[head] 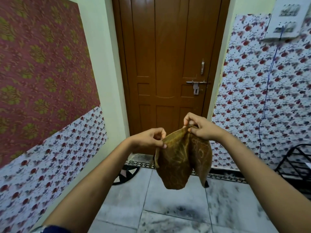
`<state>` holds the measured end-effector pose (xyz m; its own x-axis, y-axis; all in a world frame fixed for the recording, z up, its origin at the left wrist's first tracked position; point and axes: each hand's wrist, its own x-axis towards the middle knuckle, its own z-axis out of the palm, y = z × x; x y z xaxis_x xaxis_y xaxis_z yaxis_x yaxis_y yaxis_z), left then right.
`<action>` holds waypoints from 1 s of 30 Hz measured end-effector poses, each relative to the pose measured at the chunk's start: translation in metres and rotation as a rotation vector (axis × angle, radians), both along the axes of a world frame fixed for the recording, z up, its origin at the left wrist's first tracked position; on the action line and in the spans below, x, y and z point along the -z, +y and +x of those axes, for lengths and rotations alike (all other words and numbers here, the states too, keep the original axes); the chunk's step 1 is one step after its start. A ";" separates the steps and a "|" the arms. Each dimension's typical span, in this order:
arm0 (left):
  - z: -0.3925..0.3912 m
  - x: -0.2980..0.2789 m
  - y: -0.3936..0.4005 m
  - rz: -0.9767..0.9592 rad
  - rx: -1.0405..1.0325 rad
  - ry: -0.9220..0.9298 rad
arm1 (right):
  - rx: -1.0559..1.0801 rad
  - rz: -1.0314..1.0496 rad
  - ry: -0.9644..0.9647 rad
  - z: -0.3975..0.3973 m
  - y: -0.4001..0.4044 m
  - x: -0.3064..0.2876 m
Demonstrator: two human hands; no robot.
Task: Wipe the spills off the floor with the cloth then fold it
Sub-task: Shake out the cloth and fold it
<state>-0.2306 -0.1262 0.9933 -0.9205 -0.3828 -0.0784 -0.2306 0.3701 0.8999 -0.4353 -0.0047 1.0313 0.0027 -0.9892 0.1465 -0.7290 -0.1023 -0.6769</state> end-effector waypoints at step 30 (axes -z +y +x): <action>0.055 -0.049 -0.046 -0.098 -0.564 -0.056 | 0.094 0.300 -0.210 -0.021 0.021 0.063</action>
